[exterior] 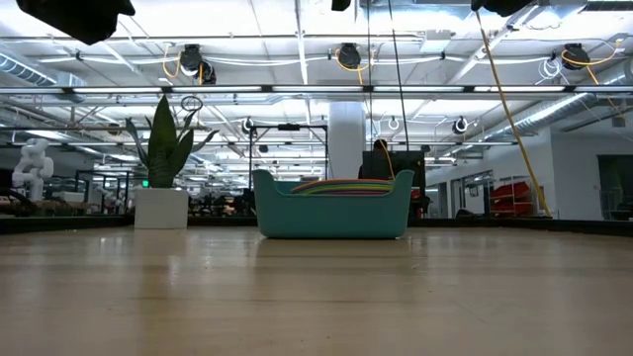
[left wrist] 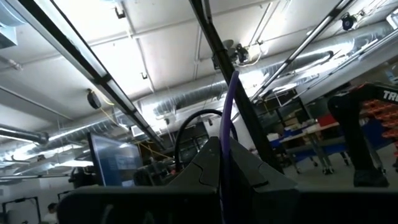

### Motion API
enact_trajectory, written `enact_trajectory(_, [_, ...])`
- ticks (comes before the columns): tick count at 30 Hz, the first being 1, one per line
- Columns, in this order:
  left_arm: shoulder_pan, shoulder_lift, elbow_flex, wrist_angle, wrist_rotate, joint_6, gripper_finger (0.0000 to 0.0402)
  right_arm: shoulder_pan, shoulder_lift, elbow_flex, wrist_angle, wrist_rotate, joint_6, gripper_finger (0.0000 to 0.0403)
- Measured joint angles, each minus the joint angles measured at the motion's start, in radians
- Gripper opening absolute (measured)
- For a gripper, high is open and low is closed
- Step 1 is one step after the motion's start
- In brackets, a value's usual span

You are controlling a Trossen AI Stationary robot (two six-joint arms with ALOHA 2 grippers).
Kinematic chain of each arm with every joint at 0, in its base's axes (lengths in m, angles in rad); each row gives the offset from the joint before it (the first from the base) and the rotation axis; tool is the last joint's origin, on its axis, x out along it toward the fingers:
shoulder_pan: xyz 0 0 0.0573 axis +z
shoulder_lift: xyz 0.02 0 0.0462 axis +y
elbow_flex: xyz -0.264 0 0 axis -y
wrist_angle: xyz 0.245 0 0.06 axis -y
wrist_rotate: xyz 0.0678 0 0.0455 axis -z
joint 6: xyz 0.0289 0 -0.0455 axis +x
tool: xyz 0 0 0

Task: Nest measuring cups in basket
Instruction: Stack the dark blue measuring cup on top of the orange measuring cup inside the light blue bin

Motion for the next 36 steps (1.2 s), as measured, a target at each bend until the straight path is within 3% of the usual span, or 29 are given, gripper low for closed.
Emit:
enact_trajectory(10, [0.0, 0.0, 0.0, -0.002, 0.002, -0.018, 0.0008, 0.001, 0.0, 0.0, 0.0, -0.001, -0.049, 0.0009])
enact_trajectory(14, [0.001, -0.001, 0.0, -0.019, -0.024, -0.045, 0.0018, 0.002, -0.001, 0.0, -0.006, 0.008, -0.056, 0.0008])
enact_trajectory(20, [0.001, -0.094, -0.01, -0.181, -0.12, -0.09, 0.0093, 0.009, -0.064, 0.001, -0.116, 0.054, -0.072, 0.0002])
enact_trajectory(26, [0.001, -0.296, -0.012, -0.547, -0.192, -0.129, 0.0156, 0.042, -0.161, 0.002, -0.34, 0.239, -0.099, 0.0001])
enact_trajectory(32, [-0.014, -0.455, -0.012, -0.812, -0.283, -0.194, 0.0169, 0.064, -0.244, 0.002, -0.627, 0.553, -0.09, 0.0001])
enact_trajectory(36, [-0.055, -0.472, -0.012, -0.853, -0.37, -0.139, 0.017, 0.052, -0.253, 0.002, -0.723, 0.585, -0.055, 0.0001])
